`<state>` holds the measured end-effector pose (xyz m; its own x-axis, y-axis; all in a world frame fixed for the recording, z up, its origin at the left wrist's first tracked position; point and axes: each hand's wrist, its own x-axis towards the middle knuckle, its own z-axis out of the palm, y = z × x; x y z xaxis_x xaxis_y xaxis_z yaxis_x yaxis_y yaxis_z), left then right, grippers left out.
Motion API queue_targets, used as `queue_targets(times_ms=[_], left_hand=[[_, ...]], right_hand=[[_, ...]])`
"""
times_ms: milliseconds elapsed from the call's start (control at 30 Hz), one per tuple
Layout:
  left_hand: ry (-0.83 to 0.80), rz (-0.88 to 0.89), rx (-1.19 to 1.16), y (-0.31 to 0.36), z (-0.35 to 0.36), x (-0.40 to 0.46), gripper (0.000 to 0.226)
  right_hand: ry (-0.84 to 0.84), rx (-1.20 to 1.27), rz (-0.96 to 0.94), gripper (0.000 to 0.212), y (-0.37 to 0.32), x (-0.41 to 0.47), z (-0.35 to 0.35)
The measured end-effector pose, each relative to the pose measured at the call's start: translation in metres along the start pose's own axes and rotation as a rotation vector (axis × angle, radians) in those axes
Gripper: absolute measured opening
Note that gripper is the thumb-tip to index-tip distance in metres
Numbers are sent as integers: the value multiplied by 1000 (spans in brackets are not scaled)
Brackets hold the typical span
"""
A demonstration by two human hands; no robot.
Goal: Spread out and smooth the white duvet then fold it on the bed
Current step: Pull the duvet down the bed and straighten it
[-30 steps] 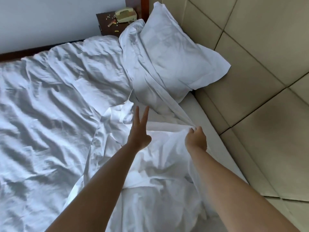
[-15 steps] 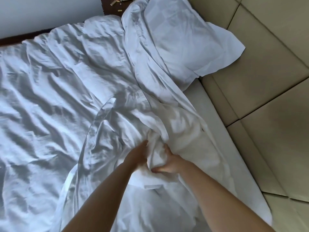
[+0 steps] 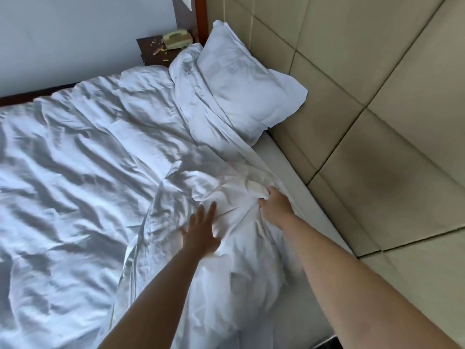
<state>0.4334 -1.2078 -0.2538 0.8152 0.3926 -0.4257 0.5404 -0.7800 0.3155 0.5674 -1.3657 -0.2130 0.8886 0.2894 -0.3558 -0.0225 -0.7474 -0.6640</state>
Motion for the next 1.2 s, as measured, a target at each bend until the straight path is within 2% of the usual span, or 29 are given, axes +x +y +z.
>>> queue_targets(times_ms=[133, 200, 267, 333, 400, 533, 833, 1000, 1200], left_hand=[[-3, 138, 34, 40, -11, -6, 82], [-33, 196, 115, 58, -9, -6, 84], [-98, 223, 208, 71, 3, -7, 89], [-180, 221, 270, 77, 20, -9, 92], [-243, 224, 350, 76, 38, -10, 92], [-270, 250, 481, 68, 56, -4, 88], [-258, 262, 441, 70, 51, 13, 97], [-198, 272, 382, 54, 34, -6, 94], [-127, 218, 302, -3, 8, -69, 90]], right_hand=[[310, 9, -37, 10, -2, -26, -68], [396, -23, 5, 15, 17, -37, -91], [283, -107, 114, 30, 46, -46, -94], [55, -286, 249, 65, 80, -54, -77], [-113, -500, 323, 84, 104, -62, -52], [-215, -616, 280, 87, 118, -60, -20], [-277, -583, 210, 87, 110, -40, -9], [-270, -622, 98, 88, 81, -52, 0], [-296, -586, 3, 85, 29, -114, 27]])
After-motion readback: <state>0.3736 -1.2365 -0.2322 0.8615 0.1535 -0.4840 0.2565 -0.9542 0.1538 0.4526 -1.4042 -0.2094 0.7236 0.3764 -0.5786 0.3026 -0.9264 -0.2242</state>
